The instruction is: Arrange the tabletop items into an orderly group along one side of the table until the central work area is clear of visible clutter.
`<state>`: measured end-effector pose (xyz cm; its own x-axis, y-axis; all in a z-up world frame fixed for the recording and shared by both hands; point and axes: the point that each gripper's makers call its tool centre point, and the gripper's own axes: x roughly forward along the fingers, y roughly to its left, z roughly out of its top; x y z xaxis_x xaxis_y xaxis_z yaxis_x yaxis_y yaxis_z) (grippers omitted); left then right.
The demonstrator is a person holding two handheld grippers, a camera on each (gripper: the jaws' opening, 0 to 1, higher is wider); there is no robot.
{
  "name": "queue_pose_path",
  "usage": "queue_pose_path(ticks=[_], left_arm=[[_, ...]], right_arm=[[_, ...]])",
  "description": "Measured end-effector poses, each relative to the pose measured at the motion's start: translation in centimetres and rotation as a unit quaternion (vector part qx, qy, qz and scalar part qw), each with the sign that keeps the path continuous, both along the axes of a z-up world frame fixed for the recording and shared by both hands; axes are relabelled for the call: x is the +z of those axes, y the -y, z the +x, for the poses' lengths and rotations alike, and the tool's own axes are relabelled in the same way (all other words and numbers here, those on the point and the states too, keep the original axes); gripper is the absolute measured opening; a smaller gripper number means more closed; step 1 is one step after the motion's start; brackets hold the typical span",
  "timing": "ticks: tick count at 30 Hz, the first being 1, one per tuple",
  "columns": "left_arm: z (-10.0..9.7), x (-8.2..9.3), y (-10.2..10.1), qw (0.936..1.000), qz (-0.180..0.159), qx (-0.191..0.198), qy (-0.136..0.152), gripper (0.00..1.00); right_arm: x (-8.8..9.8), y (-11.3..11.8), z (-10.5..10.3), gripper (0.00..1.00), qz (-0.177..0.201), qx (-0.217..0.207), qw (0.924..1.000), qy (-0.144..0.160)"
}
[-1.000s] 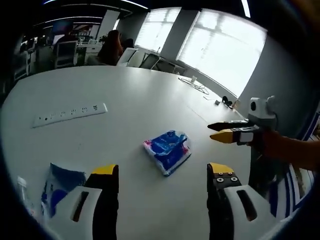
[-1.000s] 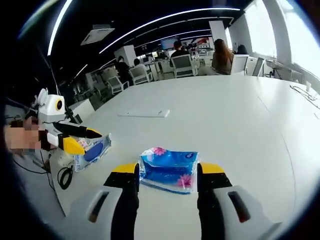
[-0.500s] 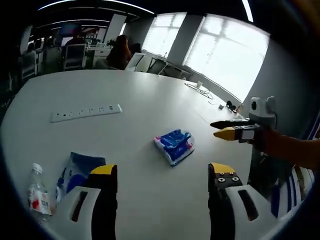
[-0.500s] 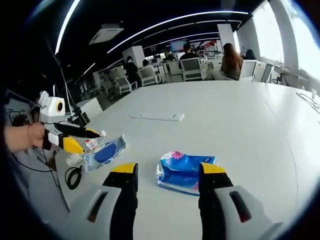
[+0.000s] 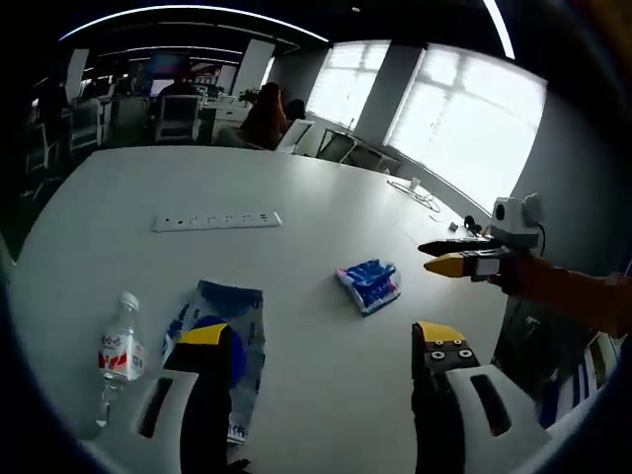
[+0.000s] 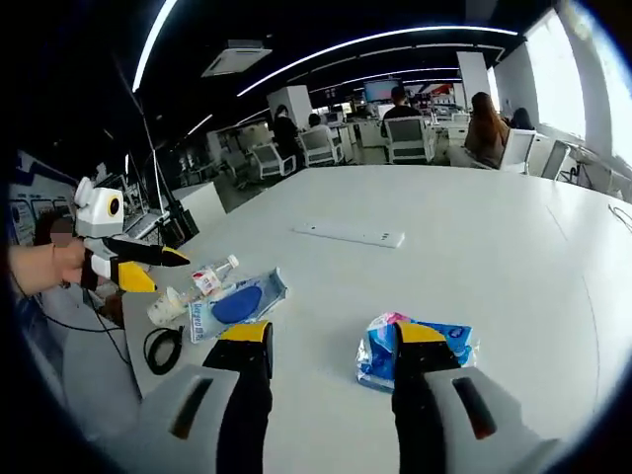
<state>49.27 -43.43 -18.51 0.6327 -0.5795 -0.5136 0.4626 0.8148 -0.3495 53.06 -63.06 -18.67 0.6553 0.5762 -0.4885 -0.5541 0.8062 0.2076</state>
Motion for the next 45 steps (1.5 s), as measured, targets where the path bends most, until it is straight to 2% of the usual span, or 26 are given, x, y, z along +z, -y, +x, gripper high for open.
queue_pose_path(ticks=[11, 17, 21, 28, 32, 45], left_arm=[[-2.1, 0.7, -5.3, 0.9990, -0.003, 0.045, 0.003, 0.76], [-3.1, 0.7, -8.8, 0.9966, -0.009, 0.081, 0.001, 0.76], [-3.6, 0.6, -10.5, 0.9949, -0.012, 0.100, -0.001, 0.76], [-4.5, -0.1, -13.3, 0.9906, -0.017, 0.135, -0.009, 0.75], [-4.6, -0.6, -14.5, 0.9882, -0.020, 0.151, -0.012, 0.74], [-4.4, -1.8, -16.2, 0.9838, -0.030, 0.176, -0.018, 0.74]], right_arm=[[0.7, -4.9, 0.1, 0.47, 0.001, 0.044, 0.9990, 0.001], [0.1, -8.0, 0.9, 0.47, -0.003, 0.075, 0.9971, -0.005], [-0.4, -10.5, 0.6, 0.46, -0.008, 0.095, 0.9954, -0.011], [-2.0, -13.3, 2.4, 0.46, -0.018, 0.131, 0.9909, -0.023], [-3.1, -14.7, 3.4, 0.45, -0.026, 0.149, 0.9880, -0.031], [-6.7, -17.4, 6.3, 0.44, -0.045, 0.181, 0.9807, -0.058]])
